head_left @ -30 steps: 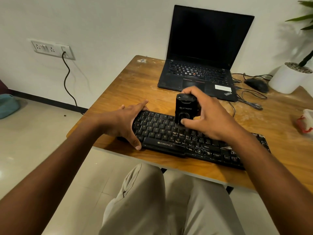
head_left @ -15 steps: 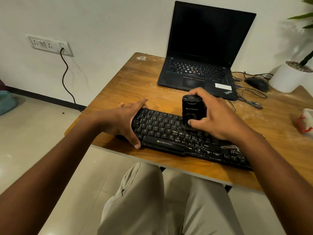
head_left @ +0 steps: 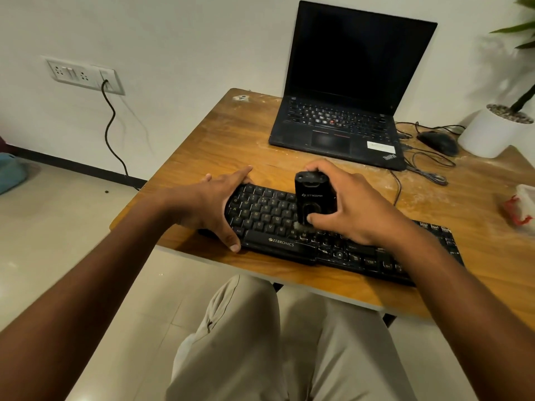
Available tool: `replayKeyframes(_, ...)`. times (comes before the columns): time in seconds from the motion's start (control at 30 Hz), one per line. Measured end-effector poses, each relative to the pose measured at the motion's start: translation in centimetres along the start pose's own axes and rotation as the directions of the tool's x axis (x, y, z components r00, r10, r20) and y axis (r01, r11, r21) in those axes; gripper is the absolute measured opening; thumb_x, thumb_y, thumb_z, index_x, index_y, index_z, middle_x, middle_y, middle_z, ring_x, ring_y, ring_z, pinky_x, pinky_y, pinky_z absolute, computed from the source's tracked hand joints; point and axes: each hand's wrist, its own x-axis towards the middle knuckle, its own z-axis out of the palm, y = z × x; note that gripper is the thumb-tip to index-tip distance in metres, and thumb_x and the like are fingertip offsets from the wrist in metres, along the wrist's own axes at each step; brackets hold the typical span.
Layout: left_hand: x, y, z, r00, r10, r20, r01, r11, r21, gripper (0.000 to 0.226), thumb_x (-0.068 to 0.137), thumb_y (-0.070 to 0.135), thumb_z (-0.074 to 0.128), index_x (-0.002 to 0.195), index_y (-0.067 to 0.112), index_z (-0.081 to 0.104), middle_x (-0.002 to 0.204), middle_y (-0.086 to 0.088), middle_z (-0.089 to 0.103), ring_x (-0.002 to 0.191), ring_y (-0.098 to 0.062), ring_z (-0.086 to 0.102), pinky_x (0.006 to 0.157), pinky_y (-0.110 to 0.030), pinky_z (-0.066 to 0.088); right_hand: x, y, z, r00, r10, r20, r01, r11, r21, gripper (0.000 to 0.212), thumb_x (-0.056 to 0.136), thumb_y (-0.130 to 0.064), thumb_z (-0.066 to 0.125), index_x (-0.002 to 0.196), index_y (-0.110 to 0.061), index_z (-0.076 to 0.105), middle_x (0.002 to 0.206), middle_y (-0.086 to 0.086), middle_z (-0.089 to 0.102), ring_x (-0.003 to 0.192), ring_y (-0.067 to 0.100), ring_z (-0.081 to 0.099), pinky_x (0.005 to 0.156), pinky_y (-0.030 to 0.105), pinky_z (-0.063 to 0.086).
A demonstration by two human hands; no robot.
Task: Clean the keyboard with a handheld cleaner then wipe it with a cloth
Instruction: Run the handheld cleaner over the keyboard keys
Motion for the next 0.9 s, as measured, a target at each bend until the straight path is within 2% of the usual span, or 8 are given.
replayKeyframes(0.1,-0.1,0.1,0.0,1.000,-0.004,-0.006,0.004,1.000,0.004,0.151,0.059,0.031,0.098,0.161,0.034,-0.014,0.165,0.012,0.020,0.152,-0.020,0.007,0.120,-0.041,-0.013,0.1,-0.3,0.0,0.998,-0.005,-0.067,0.005,1.000,0.002,0.064,0.079,-0.014,0.084,0.124,-0.039,0.045,0.109,-0.009,0.063,0.091,0.007,0.065,0.068,0.031,0.062)
replayKeyframes(0.2,-0.2,0.3,0.0,1.000,-0.012,-0.004,0.012,1.000,0.000,0.151,0.059,0.030,0.098,0.161,0.034,-0.013,0.165,0.011,0.020,0.152,-0.021,0.007,0.120,-0.042,-0.012,0.7,-1.1,1.3,0.985,-0.007,-0.170,0.038,0.983,0.179,0.063,0.080,-0.011,0.084,0.123,-0.038,0.045,0.105,-0.014,0.063,0.088,0.004,0.066,0.063,0.023,0.058)
replayKeyframes(0.27,-0.1,0.1,0.0,1.000,-0.001,-0.004,0.001,1.000,0.009,0.153,0.057,0.034,0.098,0.160,0.035,-0.014,0.165,0.012,0.021,0.152,-0.020,0.008,0.119,-0.040,-0.013,1.1,-1.4,2.2,0.985,-0.016,-0.174,0.059,0.967,0.246,0.062,0.081,-0.010,0.083,0.123,-0.037,0.046,0.105,-0.014,0.063,0.087,0.004,0.067,0.061,0.025,0.058)
replayKeyframes(0.37,0.0,0.0,0.0,1.000,-0.004,-0.007,0.004,1.000,0.015,0.152,0.057,0.035,0.098,0.160,0.035,-0.014,0.166,0.011,0.020,0.152,-0.021,0.007,0.117,-0.038,-0.013,0.8,-1.1,2.2,0.994,-0.025,-0.111,0.042,0.987,0.152,0.064,0.082,-0.011,0.082,0.126,-0.038,0.045,0.105,-0.012,0.065,0.084,0.007,0.067,0.067,0.032,0.061)
replayKeyframes(0.53,0.0,0.0,0.1,1.000,-0.001,-0.006,0.001,1.000,0.015,0.152,0.058,0.035,0.098,0.161,0.034,-0.014,0.166,0.011,0.019,0.153,-0.021,0.006,0.118,-0.039,-0.014,-0.7,0.6,-1.0,0.999,0.036,-0.022,-0.037,0.999,-0.016,0.066,0.079,-0.012,0.084,0.123,-0.042,0.045,0.108,-0.013,0.061,0.088,0.005,0.064,0.061,0.023,0.061)
replayKeyframes(0.7,0.2,-0.6,0.1,1.000,0.022,-0.005,-0.022,1.000,0.012,0.155,0.054,0.040,0.098,0.160,0.036,-0.015,0.164,0.013,0.022,0.152,-0.018,0.009,0.118,-0.039,-0.017,-0.1,-0.4,-0.3,0.992,0.008,-0.125,0.007,0.992,0.124,0.062,0.081,-0.009,0.083,0.124,-0.036,0.047,0.104,-0.012,0.062,0.066,-0.008,0.063,0.047,0.016,0.048)
replayKeyframes(0.8,0.4,-0.9,0.1,1.000,0.029,-0.002,-0.029,0.999,0.021,0.157,0.051,0.045,0.099,0.160,0.037,-0.015,0.164,0.012,0.024,0.153,-0.018,0.012,0.122,-0.045,-0.017,0.8,-1.2,1.9,0.991,-0.006,-0.132,0.035,0.975,0.218,0.065,0.082,-0.011,0.083,0.128,-0.036,0.046,0.109,-0.012,0.064,0.083,-0.002,0.067,0.060,0.021,0.056)
replayKeyframes(0.9,0.5,-0.9,0.0,1.000,0.023,-0.003,-0.022,0.999,0.025,0.156,0.052,0.044,0.099,0.160,0.037,-0.014,0.164,0.013,0.023,0.152,-0.017,0.012,0.121,-0.042,-0.017,0.8,-0.9,2.2,0.995,-0.009,-0.100,0.026,0.984,0.173,0.066,0.083,-0.012,0.082,0.130,-0.037,0.045,0.108,-0.011,0.065,0.078,0.000,0.067,0.061,0.023,0.059)
